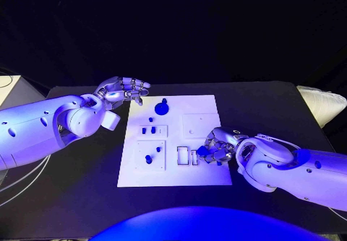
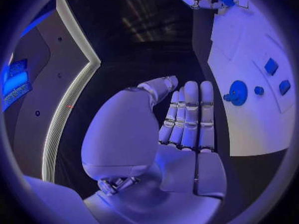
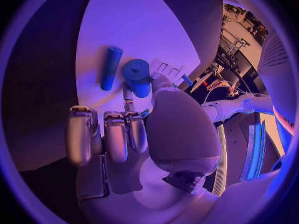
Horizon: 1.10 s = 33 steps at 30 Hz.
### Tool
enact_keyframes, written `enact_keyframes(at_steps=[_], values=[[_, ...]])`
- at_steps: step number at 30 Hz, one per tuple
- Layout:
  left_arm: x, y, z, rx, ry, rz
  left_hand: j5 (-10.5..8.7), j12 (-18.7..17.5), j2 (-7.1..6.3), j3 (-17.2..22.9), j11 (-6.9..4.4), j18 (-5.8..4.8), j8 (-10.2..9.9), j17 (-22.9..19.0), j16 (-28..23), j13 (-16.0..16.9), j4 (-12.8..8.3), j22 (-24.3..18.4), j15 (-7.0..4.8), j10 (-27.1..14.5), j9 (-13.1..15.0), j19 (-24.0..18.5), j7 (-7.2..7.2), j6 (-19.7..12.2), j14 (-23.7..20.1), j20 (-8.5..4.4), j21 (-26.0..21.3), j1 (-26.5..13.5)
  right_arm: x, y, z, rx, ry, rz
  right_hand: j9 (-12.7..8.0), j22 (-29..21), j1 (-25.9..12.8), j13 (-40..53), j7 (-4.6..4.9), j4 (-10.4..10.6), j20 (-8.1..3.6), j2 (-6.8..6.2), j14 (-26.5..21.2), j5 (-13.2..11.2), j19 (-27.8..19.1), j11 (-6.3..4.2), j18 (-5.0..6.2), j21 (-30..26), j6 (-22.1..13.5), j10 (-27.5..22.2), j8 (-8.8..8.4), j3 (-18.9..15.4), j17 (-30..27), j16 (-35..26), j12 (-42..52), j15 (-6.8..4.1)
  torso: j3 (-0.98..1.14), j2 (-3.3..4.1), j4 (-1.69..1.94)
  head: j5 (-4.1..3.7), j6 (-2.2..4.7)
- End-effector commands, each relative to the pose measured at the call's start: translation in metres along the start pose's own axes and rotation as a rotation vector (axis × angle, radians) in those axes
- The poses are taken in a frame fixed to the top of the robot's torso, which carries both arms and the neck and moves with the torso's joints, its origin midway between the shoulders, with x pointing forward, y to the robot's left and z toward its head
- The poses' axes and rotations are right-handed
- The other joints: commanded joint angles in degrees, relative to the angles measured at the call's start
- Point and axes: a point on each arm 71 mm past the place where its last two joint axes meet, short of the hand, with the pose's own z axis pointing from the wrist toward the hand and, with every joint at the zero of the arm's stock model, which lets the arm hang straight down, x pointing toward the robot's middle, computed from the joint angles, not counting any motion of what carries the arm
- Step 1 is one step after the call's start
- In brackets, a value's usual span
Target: Assemble the parts on the task board
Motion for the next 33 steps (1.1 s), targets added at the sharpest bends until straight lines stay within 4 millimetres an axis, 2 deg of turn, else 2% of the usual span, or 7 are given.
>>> enact_keyframes(at_steps=[1,9,16,19,27,33], values=[[0.002,-0.001,0.0,0.004,0.02,-0.006,0.11,0.36,0.38,-0.38,-0.01,0.89,0.23,-0.07,0.33,-0.08,0.05,-0.05,0.13,-0.44,-0.05,-0.08,0.23,-0.49,-0.07,0.49,-0.38,-0.36,0.012,-0.01,-0.001,0.071,0.066,0.084,0.21,12.9,4.12,13.03,0.04,-0.12,-0.11,3.53,6.26,0.3,4.22,-0.37,-1.02,0.42,0.38,4.28,0.33,0.97,15.07,0.34,0.06,-0.14,0.0,0.03,0.1,-0.02,0.01],[0.003,-0.001,0.0,0.002,0.022,-0.007,0.13,0.4,0.37,-0.38,-0.01,0.9,0.34,-0.07,0.35,-0.11,0.02,-0.1,0.12,-0.55,-0.07,-0.06,0.22,-0.56,-0.1,0.49,-0.44,-0.31,0.012,-0.018,0.001,0.132,0.087,0.205,0.02,12.93,2.94,12.94,0.07,-0.08,-0.06,2.77,6.26,0.24,4.23,-0.31,-1.03,0.45,0.7,4.21,0.15,2.1,15.07,0.34,-0.08,-0.08,-0.1,0.08,0.13,-0.15,0.01],[0.003,0.0,0.0,0.001,0.023,-0.006,0.13,0.4,0.37,-0.38,-0.01,0.9,0.34,-0.07,0.35,-0.11,0.02,-0.1,0.12,-0.55,-0.07,-0.06,0.22,-0.56,-0.1,0.49,-0.44,-0.31,0.009,-0.014,0.0,0.123,0.081,0.281,-0.04,12.96,1.89,13.03,-0.03,-0.03,-0.07,2.27,6.26,0.83,4.25,-0.38,-1.05,0.57,1.17,4.27,0.19,3.09,15.07,0.34,-0.03,-0.12,-0.03,0.05,0.22,-0.18,0.01],[0.003,0.0,0.001,0.001,0.023,-0.007,0.13,0.4,0.37,-0.38,-0.01,0.9,0.34,-0.07,0.35,-0.11,0.02,-0.1,0.12,-0.55,-0.07,-0.06,0.22,-0.56,-0.1,0.49,-0.44,-0.31,0.004,-0.006,-0.002,0.094,0.07,0.327,-0.03,13.0,1.17,13.01,-0.13,-0.01,-0.1,2.15,6.26,0.82,4.27,-0.46,-1.07,0.69,1.5,4.26,0.28,3.59,15.07,0.34,-0.07,-0.18,-0.02,0.03,0.23,-0.15,0.01],[0.005,0.0,0.002,0.001,0.028,-0.008,0.13,0.4,0.37,-0.38,-0.01,0.9,0.34,-0.07,0.35,-0.11,0.02,-0.1,0.12,-0.55,-0.07,-0.06,0.22,-0.56,-0.1,0.49,-0.44,-0.31,-0.018,0.013,-0.007,0.029,0.026,0.401,0.07,13.18,-0.19,13.25,-0.47,-0.05,-0.24,2.01,6.26,0.26,4.43,-0.74,-1.19,1.41,2.25,4.47,0.63,4.68,15.07,0.34,0.19,-0.38,-0.14,-0.01,0.25,-0.26,0.02],[0.006,0.0,0.003,0.0,0.031,-0.008,0.13,0.4,0.37,-0.38,-0.01,0.9,0.34,-0.07,0.35,-0.11,0.02,-0.1,0.12,-0.55,-0.07,-0.06,0.22,-0.56,-0.1,0.49,-0.44,-0.31,-0.022,0.022,-0.004,0.009,0.035,0.408,0.18,13.23,-1.2,13.34,-0.67,-0.07,-0.39,1.79,6.26,-1.09,4.47,-0.91,-1.23,1.58,2.61,4.54,0.89,5.54,15.07,0.34,0.25,-0.54,-0.23,-0.05,0.31,-0.26,0.15]])
